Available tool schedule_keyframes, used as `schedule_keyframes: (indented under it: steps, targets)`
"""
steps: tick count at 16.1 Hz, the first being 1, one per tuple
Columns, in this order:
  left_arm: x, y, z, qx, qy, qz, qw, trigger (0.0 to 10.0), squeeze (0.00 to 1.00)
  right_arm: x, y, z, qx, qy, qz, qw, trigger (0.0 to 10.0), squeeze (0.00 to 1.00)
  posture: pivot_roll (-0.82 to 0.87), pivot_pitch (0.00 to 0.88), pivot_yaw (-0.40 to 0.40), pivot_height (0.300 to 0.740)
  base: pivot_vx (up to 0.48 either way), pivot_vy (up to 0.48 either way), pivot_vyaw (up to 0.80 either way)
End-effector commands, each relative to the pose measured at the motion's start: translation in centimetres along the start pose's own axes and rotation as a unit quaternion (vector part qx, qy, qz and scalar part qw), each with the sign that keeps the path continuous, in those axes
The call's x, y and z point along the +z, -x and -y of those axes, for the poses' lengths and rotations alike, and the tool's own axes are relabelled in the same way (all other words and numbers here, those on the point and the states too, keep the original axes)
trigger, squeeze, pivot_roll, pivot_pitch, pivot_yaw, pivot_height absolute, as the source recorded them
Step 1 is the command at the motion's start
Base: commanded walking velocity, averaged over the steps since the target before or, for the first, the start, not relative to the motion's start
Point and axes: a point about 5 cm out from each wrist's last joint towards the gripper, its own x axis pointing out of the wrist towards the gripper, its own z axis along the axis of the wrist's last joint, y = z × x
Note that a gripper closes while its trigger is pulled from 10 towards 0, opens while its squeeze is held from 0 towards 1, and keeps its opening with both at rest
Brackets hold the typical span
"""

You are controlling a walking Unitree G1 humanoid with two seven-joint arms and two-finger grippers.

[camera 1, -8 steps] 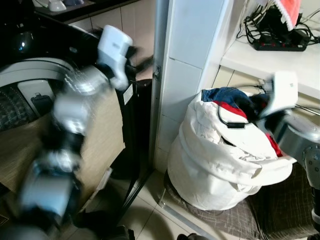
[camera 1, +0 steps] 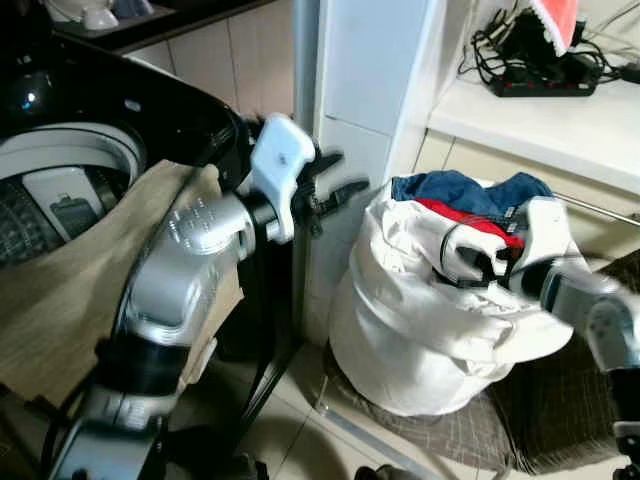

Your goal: Clothes washing

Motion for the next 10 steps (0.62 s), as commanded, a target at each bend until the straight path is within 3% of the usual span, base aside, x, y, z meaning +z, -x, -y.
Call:
schedule_keyframes:
  steps: [1, 3, 4, 5, 6, 7, 10]
  targets:
    - [0.2, -0.1, 0.7, -0.010, 0.003, -0.001, 1.000, 10.0, 0.00, -0.3, -0.3, 0.2, 0.006, 0.005, -0.004, 1.000, 10.0, 0.00, -0.08, 0.056, -0.007, 0.740, 0.000, 0.000, 0.00]
    - [-0.2, 0.0, 1.6, -0.024, 0.017, -0.009, 1.000, 10.0, 0.00, -1.9, -1.0, 0.2, 0.026, 0.001, -0.029, 0.999, 10.0, 0.00, -0.08, 0.057, -0.008, 0.740, 0.000, 0.000, 0.00]
    - [-0.5, 0.2, 2.3, -0.036, 0.025, -0.015, 0.999, 10.0, 0.00, -3.2, -1.5, 0.5, 0.021, 0.020, -0.051, 0.998, 10.0, 0.00, -0.07, 0.057, -0.008, 0.740, 0.000, 0.000, 0.00]
    - [-0.6, 0.4, 2.7, -0.040, 0.029, -0.018, 0.999, 10.0, 0.00, -3.6, -1.7, 0.7, 0.020, 0.026, -0.055, 0.998, 5.0, 0.00, -0.07, 0.058, -0.009, 0.740, 0.000, 0.000, 0.00]
    - [-0.7, 0.5, 3.0, -0.045, 0.034, -0.021, 0.998, 10.0, 0.00, -3.8, -1.9, 0.9, 0.016, 0.031, -0.055, 0.998, 1.3, 0.00, -0.07, 0.057, -0.009, 0.740, 0.000, 0.000, 0.00]
    - [-0.8, 0.6, 3.4, -0.059, 0.040, -0.023, 0.997, 10.0, 0.00, -3.8, -1.9, 0.9, 0.016, 0.032, -0.054, 0.998, 0.0, 0.00, -0.07, 0.058, -0.008, 0.740, 0.000, 0.000, 0.00]
    - [-0.9, 1.0, 4.3, -0.101, 0.048, -0.025, 0.993, 10.0, 0.00, -3.6, -2.0, 0.9, 0.018, 0.033, -0.046, 0.998, 0.0, 0.00, -0.07, 0.057, -0.006, 0.740, 0.000, 0.000, 0.00]
